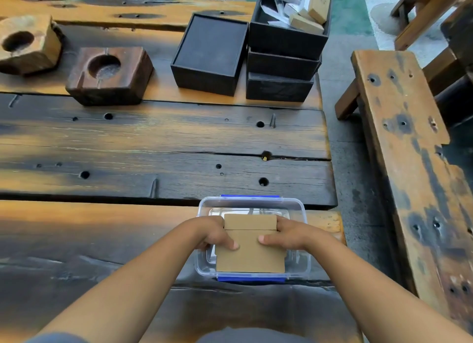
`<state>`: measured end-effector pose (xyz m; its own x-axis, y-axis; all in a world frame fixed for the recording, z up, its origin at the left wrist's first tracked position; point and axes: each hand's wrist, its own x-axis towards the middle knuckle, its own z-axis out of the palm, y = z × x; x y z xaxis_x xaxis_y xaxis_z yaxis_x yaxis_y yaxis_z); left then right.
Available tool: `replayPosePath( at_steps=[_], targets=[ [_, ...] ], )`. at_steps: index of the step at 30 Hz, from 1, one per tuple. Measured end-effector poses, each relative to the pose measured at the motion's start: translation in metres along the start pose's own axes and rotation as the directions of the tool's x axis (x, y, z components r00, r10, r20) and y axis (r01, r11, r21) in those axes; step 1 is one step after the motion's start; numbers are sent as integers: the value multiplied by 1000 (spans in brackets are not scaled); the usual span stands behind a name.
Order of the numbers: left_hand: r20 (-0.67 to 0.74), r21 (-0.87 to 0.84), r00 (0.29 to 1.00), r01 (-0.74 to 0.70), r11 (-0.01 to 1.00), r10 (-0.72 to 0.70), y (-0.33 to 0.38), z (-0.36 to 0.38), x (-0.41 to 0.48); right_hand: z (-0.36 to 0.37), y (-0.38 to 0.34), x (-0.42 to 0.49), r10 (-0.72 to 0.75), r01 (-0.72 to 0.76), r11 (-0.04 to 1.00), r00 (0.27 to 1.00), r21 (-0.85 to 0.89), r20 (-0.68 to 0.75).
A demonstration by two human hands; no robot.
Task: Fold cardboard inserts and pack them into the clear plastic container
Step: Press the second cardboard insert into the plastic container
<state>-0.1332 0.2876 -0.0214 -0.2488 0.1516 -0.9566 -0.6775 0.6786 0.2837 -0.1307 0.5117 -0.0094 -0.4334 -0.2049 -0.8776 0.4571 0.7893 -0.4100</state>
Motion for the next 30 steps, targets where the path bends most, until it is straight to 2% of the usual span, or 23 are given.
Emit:
replayPosePath(
  at_steps=[6,11,13,16,18,20,22,24,26,30],
  targets=[
    [-42,-26,998,-41,999,40,0,5,-8,2,-2,-7,-8,9,998,1000,57,-12],
    [-240,-54,959,-170,984,153,-6,20,-24,12,-1,-16,30,-23,998,992,58,-121],
    [-302,-144,931,-257,956,205,-14,25,-31,17,-1,-25,28,-18,998,984,59,-174],
    [-322,-257,910,-349,901,260,-31,36,-45,24,4,-40,25,-22,1000,959,17,-283],
    [-376,-202,886,-366,908,273,-41,43,-52,30,8,-50,2,6,1000,952,25,-306],
    [-502,-94,810,-399,912,303,-47,48,-59,37,8,-63,-29,39,999,946,24,-323],
    [-608,-16,717,-440,898,341,-52,52,-70,46,3,-74,-75,36,994,910,-102,-407],
    [-658,54,660,-440,896,363,-58,54,-80,57,-4,-85,-113,-28,968,840,-250,-530],
    [-671,140,632,-406,903,388,-66,51,-88,68,-12,-93,-122,-70,957,787,-283,-605],
    [-634,252,628,-385,888,452,-85,44,-105,90,-28,-113,-127,-153,924,740,-349,-660]
  ],
)
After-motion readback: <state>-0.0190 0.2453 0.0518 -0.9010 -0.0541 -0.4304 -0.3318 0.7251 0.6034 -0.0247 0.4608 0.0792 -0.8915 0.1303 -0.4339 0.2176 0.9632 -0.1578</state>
